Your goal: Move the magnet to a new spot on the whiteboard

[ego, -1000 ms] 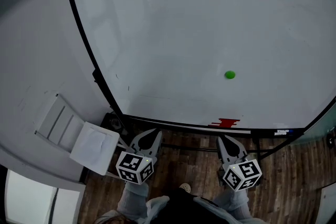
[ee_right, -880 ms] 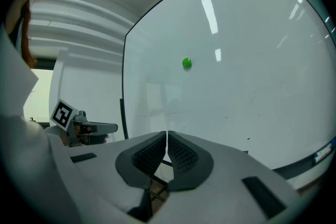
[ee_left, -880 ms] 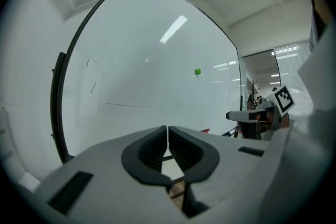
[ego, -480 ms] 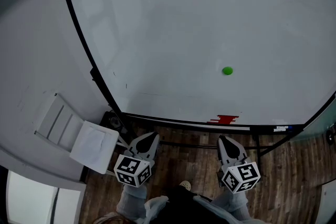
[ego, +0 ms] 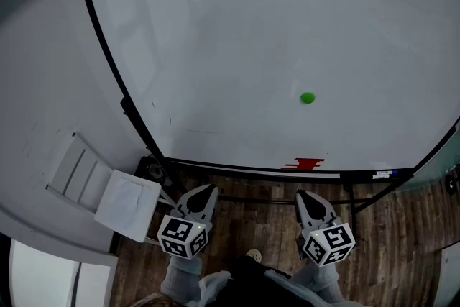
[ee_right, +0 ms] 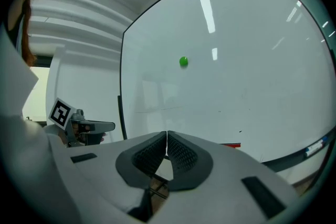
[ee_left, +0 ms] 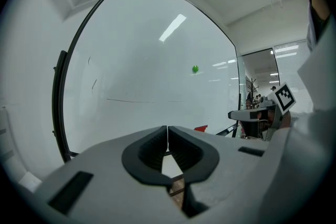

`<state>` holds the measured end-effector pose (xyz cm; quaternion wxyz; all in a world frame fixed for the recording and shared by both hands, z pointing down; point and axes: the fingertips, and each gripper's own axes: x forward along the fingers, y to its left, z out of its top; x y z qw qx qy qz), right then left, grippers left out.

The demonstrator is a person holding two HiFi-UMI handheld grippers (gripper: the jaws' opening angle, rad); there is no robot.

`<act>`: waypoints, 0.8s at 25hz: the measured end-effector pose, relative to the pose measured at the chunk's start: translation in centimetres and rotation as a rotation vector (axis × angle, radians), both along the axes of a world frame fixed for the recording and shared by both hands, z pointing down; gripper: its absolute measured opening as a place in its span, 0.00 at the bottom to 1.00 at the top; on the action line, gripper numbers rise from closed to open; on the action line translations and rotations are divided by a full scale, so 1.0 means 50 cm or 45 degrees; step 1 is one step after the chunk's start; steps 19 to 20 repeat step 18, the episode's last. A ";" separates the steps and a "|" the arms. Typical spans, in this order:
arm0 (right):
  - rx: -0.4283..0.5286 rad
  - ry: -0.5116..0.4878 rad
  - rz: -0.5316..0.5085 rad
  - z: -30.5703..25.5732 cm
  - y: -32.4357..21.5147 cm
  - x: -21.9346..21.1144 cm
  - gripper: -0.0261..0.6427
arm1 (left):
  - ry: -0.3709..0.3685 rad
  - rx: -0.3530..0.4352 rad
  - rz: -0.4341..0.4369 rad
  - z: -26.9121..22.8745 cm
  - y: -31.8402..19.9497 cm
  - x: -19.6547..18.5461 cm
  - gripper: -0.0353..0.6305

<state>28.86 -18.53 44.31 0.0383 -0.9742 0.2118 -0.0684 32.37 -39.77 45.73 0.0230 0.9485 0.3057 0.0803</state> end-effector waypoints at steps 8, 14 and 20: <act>0.008 -0.001 0.000 -0.002 -0.007 0.006 0.08 | 0.000 -0.002 0.005 0.001 -0.003 0.004 0.07; 0.008 -0.005 -0.001 0.001 -0.012 0.012 0.08 | 0.000 -0.006 0.000 0.003 -0.010 0.007 0.07; 0.011 -0.014 0.000 0.007 -0.018 0.013 0.08 | -0.002 -0.005 0.003 0.005 -0.015 0.009 0.07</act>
